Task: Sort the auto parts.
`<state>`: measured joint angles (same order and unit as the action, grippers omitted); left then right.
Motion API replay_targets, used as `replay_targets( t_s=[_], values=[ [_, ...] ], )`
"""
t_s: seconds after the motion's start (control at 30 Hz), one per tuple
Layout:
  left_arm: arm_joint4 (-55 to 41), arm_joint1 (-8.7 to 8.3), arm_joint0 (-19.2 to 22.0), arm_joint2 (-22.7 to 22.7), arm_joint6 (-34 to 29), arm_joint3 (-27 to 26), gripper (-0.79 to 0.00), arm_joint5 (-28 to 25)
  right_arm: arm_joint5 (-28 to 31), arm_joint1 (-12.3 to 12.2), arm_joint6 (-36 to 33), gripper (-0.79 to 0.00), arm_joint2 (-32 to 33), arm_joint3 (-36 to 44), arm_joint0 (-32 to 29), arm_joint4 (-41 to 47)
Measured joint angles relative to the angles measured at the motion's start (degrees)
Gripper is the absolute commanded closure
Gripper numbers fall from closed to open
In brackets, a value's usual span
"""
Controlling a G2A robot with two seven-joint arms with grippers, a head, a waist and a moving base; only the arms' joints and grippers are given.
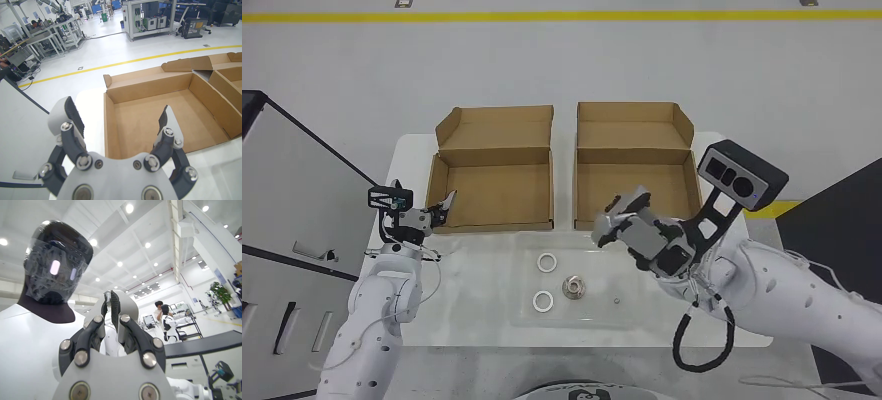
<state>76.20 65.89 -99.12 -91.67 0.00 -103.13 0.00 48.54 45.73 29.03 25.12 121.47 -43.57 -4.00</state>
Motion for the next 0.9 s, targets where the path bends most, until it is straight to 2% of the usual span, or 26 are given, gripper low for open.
replay_targets(
  t_s=[0.17, 0.37, 0.53, 0.7, 0.9],
  values=[
    [0.0, 0.0, 0.0, 0.0, 0.0, 0.0, -0.785, 0.0, -0.9, -0.1, -3.9, 0.0, 2.8, 1.3, -2.3, 3.3],
    [0.0, 0.0, 0.0, 0.0, 0.0, 0.0, -0.785, 0.0, 5.1, 1.0, -4.4, 0.0, 5.0, 1.8, -5.5, 6.8],
    [0.0, 0.0, 0.0, 0.0, 0.0, 0.0, -0.785, 0.0, 9.5, 2.4, -6.9, 0.0, 5.2, 1.9, -6.8, 10.6],
    [0.0, 0.0, 0.0, 0.0, 0.0, 0.0, -0.785, 0.0, 9.5, 4.3, -7.4, 0.0, 6.6, 3.6, -7.8, 13.6],
    [0.0, 0.0, 0.0, 0.0, 0.0, 0.0, -0.785, 0.0, 9.5, 6.7, -7.3, 0.0, 9.0, 4.5, -10.0, 13.1]
  ],
)
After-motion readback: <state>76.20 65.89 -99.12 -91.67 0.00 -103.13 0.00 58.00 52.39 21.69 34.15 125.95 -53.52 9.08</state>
